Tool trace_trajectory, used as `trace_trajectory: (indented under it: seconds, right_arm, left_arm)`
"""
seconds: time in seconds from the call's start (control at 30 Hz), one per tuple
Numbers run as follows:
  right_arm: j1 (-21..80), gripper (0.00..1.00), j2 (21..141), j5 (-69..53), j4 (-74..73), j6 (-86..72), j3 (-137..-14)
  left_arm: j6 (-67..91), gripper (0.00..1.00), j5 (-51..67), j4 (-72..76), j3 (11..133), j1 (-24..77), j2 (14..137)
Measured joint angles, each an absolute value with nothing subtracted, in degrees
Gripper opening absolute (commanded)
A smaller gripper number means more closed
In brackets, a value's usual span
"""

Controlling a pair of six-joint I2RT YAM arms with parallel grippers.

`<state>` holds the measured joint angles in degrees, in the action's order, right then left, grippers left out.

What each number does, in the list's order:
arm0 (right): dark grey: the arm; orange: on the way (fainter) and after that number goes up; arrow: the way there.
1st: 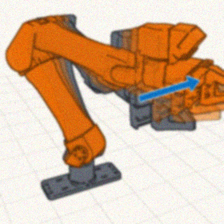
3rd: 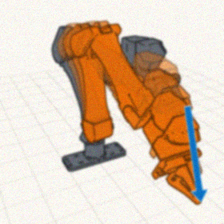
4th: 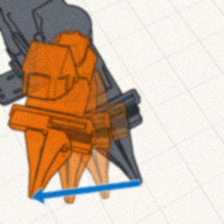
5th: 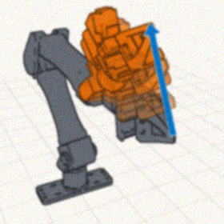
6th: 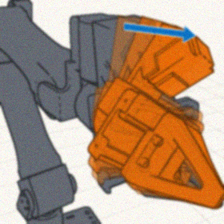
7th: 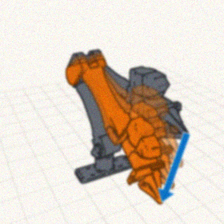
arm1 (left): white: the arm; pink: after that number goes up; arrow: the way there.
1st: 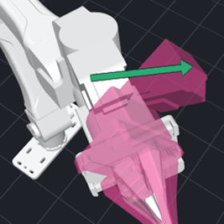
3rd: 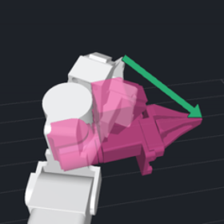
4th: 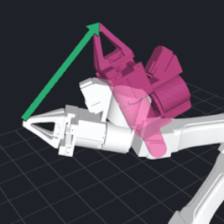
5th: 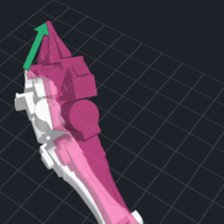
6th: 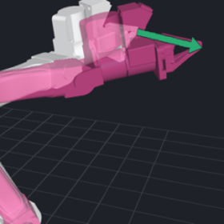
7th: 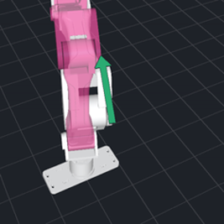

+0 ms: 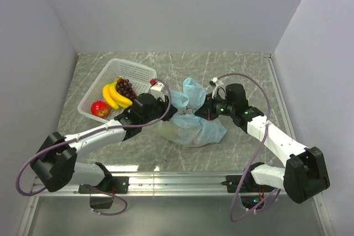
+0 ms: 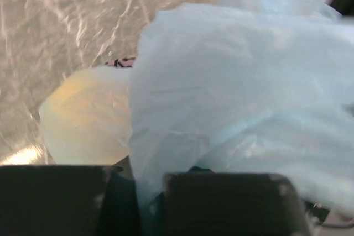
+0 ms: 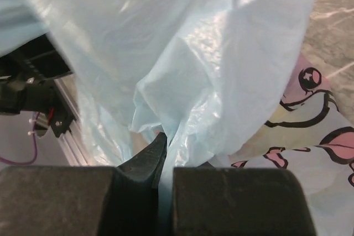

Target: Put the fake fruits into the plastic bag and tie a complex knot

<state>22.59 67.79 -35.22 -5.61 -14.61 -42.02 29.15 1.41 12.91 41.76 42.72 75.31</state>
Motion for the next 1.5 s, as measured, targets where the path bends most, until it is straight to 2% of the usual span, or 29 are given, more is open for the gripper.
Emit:
trace_trajectory:
  seconds: [0.3, 0.53, 0.7, 0.73, 0.77, 0.8, 0.83, 0.87, 0.9, 1.0, 1.2, 1.27, 1.3, 1.4, 1.43, 1.47, 1.5]
  right_arm:
    - [24.23, 0.00, 72.03, -32.73, -8.86, -9.82, -42.87]
    - [26.96, 0.00, 78.35, -29.10, -12.58, -6.02, -46.26]
    - [27.62, 0.00, 77.89, -28.23, -13.93, -3.86, -47.88]
    - [27.64, 0.04, 77.17, -28.32, -14.31, -3.49, -47.97]
    - [27.66, 0.09, 76.60, -28.40, -14.63, -3.44, -47.97]
    - [27.68, 0.22, 75.88, -28.51, -14.92, -3.36, -47.97]
    - [27.73, 0.29, 74.85, -28.49, -15.33, -3.44, -47.97]
    - [27.75, 0.36, 73.95, -28.40, -15.64, -3.55, -47.97]
    - [27.75, 0.49, 72.90, -28.29, -15.90, -3.73, -47.97]
    - [27.75, 0.51, 69.91, -27.88, -16.21, -4.23, -47.97]
    - [26.94, 0.52, 66.46, -27.64, -17.43, -5.26, -47.97]
    - [25.85, 0.56, 65.78, -27.73, -17.87, -5.50, -47.97]
    - [25.30, 0.62, 65.54, -27.81, -18.04, -5.48, -47.97]
    - [23.88, 0.63, 65.06, -28.47, -18.65, -5.39, -48.10]
    - [23.46, 0.78, 64.99, -28.64, -18.90, -5.34, -48.27]
    - [23.24, 0.87, 64.99, -28.84, -19.11, -5.45, -48.49]
    - [23.11, 0.91, 64.99, -29.17, -19.22, -5.15, -48.77]
  left_arm:
    - [13.43, 0.00, 9.47, 10.44, 43.51, 42.83, 78.74]
    - [0.14, 0.00, 10.70, 5.17, 44.58, 45.19, 82.50]
    - [-4.60, 0.02, 12.14, 1.76, 46.17, 45.47, 82.52]
    - [-5.10, 0.05, 12.69, 1.08, 46.35, 45.47, 82.15]
    - [-5.54, 0.12, 13.39, 0.47, 46.52, 45.47, 81.52]
    - [-5.85, 0.16, 13.93, -0.21, 46.74, 45.47, 81.01]
    - [-6.33, 0.23, 14.61, -0.99, 47.00, 45.47, 80.23]
    - [-6.63, 0.35, 15.14, -1.61, 47.16, 45.47, 79.46]
    - [-6.85, 0.41, 15.53, -2.09, 47.22, 45.47, 78.52]
    - [-6.55, 0.50, 16.51, -3.29, 47.29, 45.45, 75.85]
    - [-6.17, 0.59, 16.84, -6.44, 48.31, 45.45, 72.03]
    - [-6.24, 0.63, 17.28, -7.79, 48.88, 45.41, 70.81]
    - [-6.39, 0.64, 17.58, -8.32, 49.08, 45.41, 70.11]
    - [-6.66, 0.66, 18.65, -9.85, 50.30, 45.41, 68.29]
    - [-6.79, 0.67, 19.00, -10.31, 50.94, 45.41, 67.96]
    - [-6.90, 0.67, 19.35, -10.68, 51.62, 45.41, 67.75]
    - [-6.94, 0.67, 19.68, -10.83, 52.16, 45.41, 67.66]
